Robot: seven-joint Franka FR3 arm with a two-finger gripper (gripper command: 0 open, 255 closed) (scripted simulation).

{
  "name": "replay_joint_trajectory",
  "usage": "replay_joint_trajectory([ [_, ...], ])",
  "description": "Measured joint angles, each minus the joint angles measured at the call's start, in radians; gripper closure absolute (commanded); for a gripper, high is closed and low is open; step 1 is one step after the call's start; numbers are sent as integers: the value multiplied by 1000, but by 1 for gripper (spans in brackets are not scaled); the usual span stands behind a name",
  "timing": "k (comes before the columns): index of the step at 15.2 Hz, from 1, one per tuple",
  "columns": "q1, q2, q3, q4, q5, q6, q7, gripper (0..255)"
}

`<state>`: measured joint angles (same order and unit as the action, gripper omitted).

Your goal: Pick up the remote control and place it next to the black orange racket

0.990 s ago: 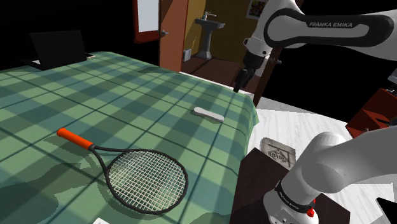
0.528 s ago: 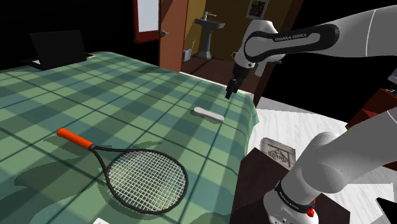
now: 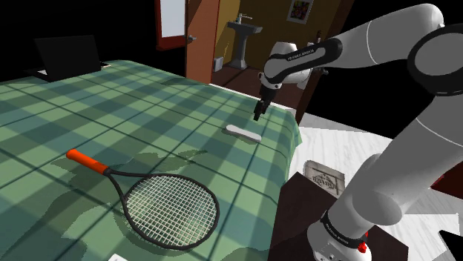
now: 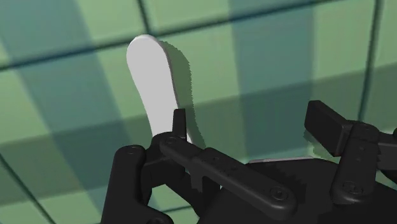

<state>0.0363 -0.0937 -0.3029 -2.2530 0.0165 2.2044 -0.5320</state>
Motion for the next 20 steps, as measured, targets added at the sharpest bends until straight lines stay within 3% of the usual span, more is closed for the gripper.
replay_joint_trajectory([
  [7, -23, 284, -11, 138, 106, 105, -158, 0],
  [13, -71, 525, 20, 328, 178, 127, -259, 0],
  [20, -95, 622, 40, 359, 209, 186, -294, 0],
])
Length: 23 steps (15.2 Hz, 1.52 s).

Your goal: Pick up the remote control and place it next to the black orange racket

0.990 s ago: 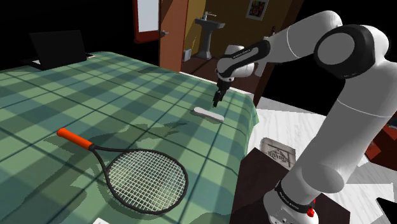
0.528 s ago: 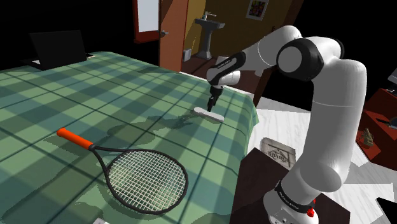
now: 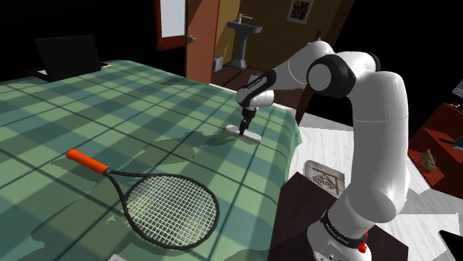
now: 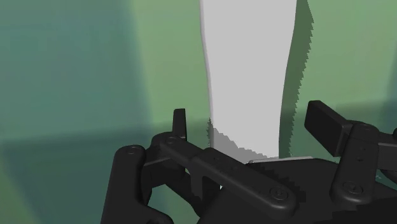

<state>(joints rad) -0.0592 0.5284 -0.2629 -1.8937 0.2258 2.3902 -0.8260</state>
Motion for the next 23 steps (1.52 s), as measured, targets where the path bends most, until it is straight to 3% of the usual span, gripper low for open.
replay_joint_trajectory([
  [8, -1, 16, 4, 2, 5, 14, -1, 0],
  [9, -1, 16, 4, 2, 5, 14, -1, 255],
  [23, 5, -12, -3, 2, -5, -14, 7, 255],
])
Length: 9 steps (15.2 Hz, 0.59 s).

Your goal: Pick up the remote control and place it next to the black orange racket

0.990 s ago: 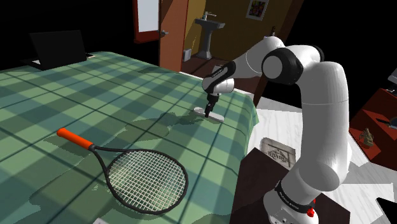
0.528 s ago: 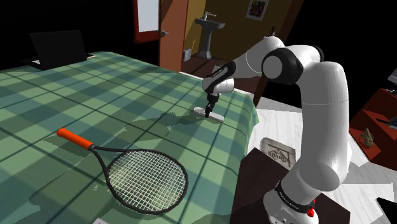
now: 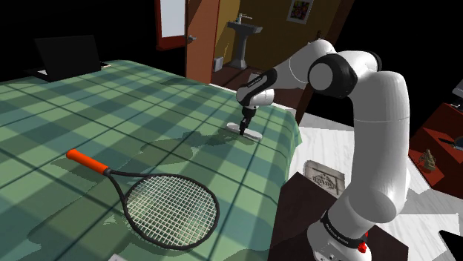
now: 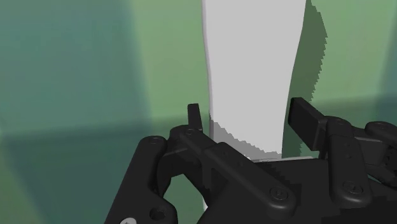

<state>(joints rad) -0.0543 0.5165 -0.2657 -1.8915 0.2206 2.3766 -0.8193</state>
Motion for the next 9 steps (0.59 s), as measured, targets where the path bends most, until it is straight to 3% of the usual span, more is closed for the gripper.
replay_joint_trajectory([
  [9, 14, -78, -20, 13, -32, -88, 23, 255],
])
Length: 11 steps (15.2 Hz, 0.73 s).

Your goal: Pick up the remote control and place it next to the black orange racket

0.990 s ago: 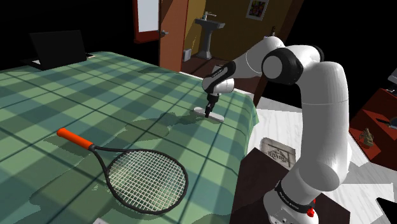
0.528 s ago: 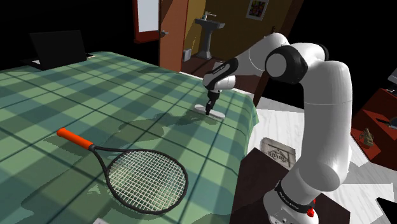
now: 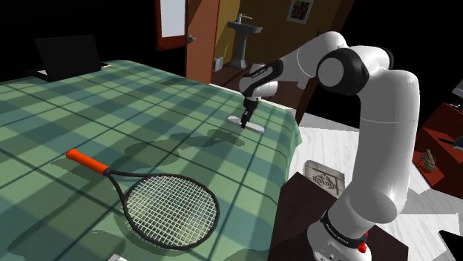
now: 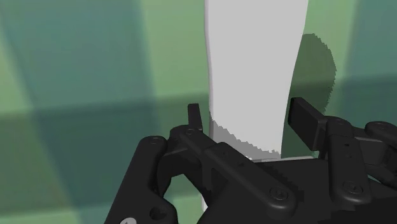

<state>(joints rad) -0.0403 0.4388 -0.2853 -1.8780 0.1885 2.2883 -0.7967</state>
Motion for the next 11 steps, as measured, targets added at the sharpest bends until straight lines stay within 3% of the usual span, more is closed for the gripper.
replay_joint_trajectory([
  [11, 27, -69, -9, 41, -33, -106, 46, 255],
])
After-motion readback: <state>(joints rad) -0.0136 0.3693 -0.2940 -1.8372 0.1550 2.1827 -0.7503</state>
